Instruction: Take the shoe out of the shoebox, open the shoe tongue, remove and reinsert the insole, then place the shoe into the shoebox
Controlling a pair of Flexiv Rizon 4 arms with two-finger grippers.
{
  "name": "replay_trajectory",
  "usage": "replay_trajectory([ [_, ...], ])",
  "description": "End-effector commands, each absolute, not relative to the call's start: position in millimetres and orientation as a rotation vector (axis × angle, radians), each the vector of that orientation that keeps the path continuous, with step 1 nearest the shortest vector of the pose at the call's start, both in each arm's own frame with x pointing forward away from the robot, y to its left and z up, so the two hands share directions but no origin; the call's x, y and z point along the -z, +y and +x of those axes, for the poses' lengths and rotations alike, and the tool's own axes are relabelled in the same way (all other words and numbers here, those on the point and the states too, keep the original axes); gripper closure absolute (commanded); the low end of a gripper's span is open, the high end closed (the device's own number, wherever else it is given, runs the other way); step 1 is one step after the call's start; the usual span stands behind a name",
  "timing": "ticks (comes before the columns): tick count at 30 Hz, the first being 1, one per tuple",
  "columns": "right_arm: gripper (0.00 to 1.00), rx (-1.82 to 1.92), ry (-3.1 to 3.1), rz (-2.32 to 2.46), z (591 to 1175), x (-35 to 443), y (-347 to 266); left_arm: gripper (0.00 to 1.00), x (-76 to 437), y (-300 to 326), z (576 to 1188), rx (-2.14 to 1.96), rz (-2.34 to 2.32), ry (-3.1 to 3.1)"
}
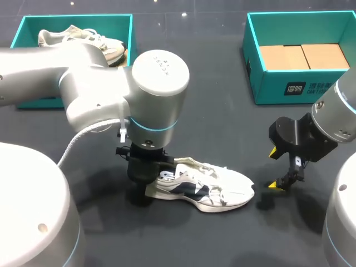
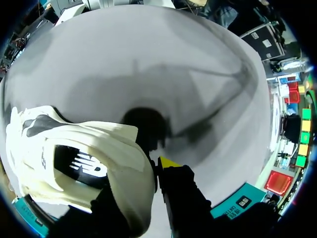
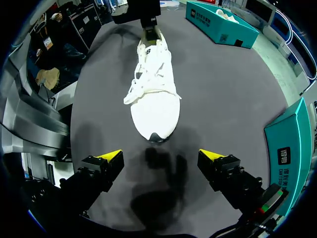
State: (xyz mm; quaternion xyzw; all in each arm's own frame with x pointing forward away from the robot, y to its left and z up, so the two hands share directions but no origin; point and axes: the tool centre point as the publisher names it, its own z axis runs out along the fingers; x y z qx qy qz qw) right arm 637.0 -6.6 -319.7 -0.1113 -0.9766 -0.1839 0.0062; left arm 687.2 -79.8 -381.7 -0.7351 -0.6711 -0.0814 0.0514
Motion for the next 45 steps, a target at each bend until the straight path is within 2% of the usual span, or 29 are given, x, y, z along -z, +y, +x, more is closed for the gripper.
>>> replay_trajectory([
  [1,0.0,0.577,-3.058,-0.348,635.6,320.1,-6.8,1.0,386.4,-87.8,687.4,0.269,-2.22,-2.039],
  [10,0.0,0.577,-3.058,-0.348,635.6,320.1,-6.8,0.98,390.1,-88.8,687.7,0.283,-2.222,-2.032],
  [11,0.0,0.577,-3.058,-0.348,635.6,320.1,-6.8,0.8,389.8,-88.5,688.1,0.283,-2.223,-2.032],
  [13,0.0,0.577,-3.058,-0.348,635.6,320.1,-6.8,0.7,388.6,-87.8,688.8,0.282,-2.224,-2.035],
  [15,0.0,0.577,-3.058,-0.348,635.6,320.1,-6.8,0.56,387.1,-87.3,689.0,0.279,-2.225,-2.039],
  [17,0.0,0.577,-3.058,-0.348,635.6,320.1,-6.8,0.25,383.8,-86.2,688.4,0.274,-2.229,-2.044],
  [18,0.0,0.577,-3.058,-0.348,635.6,320.1,-6.8,0.13,381.0,-85.6,687.7,0.267,-2.233,-2.047],
  [20,0.0,0.577,-3.058,-0.348,635.6,320.1,-6.8,0.0,374.4,-84.2,686.3,0.258,-2.243,-2.061],
  [31,0.0,0.577,-3.058,-0.348,635.6,320.1,-6.8,0.0,314.2,-65.6,672.8,0.082,-2.227,-2.221],
  [38,0.0,0.577,-3.058,-0.348,635.6,320.1,-6.8,0.0,284.0,-41.5,677.2,-0.253,-1.926,-2.408],
  [45,0.0,0.577,-3.058,-0.348,635.6,320.1,-6.8,0.0,277.3,-18.1,673.5,-0.543,-1.641,-2.505],
])
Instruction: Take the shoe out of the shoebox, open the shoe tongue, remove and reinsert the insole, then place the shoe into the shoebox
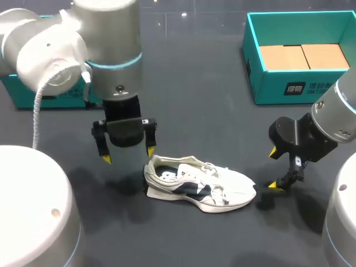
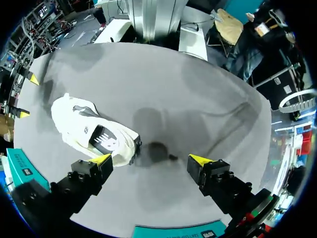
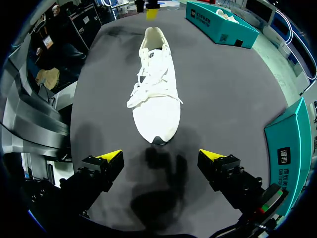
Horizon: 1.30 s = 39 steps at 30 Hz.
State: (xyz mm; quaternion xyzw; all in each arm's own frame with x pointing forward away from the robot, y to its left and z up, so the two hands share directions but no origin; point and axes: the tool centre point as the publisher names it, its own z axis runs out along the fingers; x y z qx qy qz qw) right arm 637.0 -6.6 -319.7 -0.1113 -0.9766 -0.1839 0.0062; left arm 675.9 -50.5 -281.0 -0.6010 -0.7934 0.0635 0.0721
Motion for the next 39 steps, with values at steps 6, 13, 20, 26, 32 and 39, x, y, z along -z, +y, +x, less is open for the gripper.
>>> replay_trajectory([
  [6,0.0,0.577,-3.058,-0.348,635.6,320.1,-6.8,0.0,277.1,-3.7,665.3,-0.707,-1.501,-2.519],
  [13,0.0,0.577,-3.058,-0.348,635.6,320.1,-6.8,0.0,277.1,-3.7,665.3,-0.707,-1.501,-2.519],
  [20,0.0,0.577,-3.058,-0.348,635.6,320.1,-6.8,0.0,276.2,3.6,675.8,-0.876,-1.293,-2.571],
  [26,0.0,0.577,-3.058,-0.348,635.6,320.1,-6.8,0.0,288.3,42.3,692.6,-1.197,-0.894,-2.582],
  [32,0.0,0.577,-3.058,-0.348,635.6,320.1,-6.8,0.0,309.9,73.5,690.2,-1.473,-0.563,-2.44],
  [39,0.0,0.577,-3.058,-0.348,635.6,320.1,-6.8,0.0,309.9,73.5,690.2,-1.473,-0.563,-2.44],
])
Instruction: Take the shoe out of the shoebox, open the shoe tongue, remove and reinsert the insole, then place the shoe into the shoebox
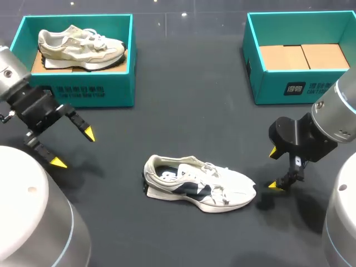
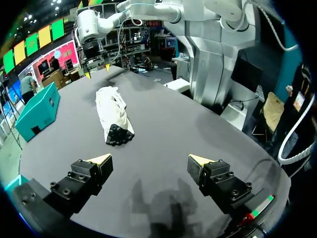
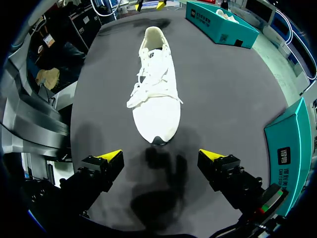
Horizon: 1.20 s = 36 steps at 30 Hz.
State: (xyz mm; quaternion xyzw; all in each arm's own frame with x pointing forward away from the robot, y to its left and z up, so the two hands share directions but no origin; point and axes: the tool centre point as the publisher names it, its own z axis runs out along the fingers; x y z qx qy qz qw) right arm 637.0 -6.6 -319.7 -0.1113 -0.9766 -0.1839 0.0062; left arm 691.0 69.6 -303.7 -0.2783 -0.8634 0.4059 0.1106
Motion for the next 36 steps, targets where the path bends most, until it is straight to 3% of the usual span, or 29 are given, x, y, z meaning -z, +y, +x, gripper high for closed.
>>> replay_trajectory([
  [1,0.0,0.577,-3.058,-0.348,635.6,320.1,-6.8,0.0,309.9,73.5,690.2,-1.473,-0.563,-2.44],
  [7,0.0,0.577,-3.058,-0.348,635.6,320.1,-6.8,0.0,309.9,73.5,690.2,-1.473,-0.563,-2.44],
  [19,0.0,0.577,-3.058,-0.348,635.6,320.1,-6.8,0.0,361.0,72.6,680.1,-1.625,-0.278,-2.369],
  [36,0.0,0.577,-3.058,-0.348,635.6,320.1,-6.8,0.0,373.3,75.1,679.5,-1.698,-0.199,-2.386],
])
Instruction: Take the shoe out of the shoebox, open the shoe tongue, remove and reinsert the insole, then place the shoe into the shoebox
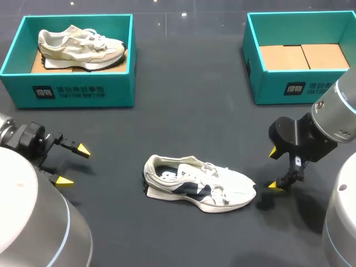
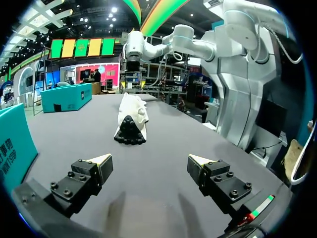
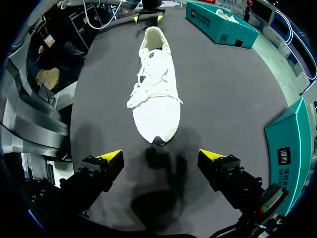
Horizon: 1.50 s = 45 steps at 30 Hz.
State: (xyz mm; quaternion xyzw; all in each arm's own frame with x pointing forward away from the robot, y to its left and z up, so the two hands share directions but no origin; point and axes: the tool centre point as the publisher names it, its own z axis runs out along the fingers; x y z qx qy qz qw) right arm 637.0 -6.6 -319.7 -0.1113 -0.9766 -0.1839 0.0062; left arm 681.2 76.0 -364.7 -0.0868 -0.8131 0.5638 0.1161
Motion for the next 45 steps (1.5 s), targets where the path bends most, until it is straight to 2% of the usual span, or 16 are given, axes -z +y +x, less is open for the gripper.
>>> replay_trajectory([
  [1,0.0,0.577,-3.058,-0.348,635.6,320.1,-6.8,0.0,374.7,75.4,679.6,-1.716,-0.17,-2.391],
  [15,0.0,0.577,-3.058,-0.348,635.6,320.1,-6.8,0.0,381.6,67.1,682.7,-1.791,-0.101,-2.383],
  [45,0.0,0.577,-3.058,-0.348,635.6,320.1,-6.8,0.0,399.1,-16.9,691.0,-1.802,-0.112,-2.407],
])
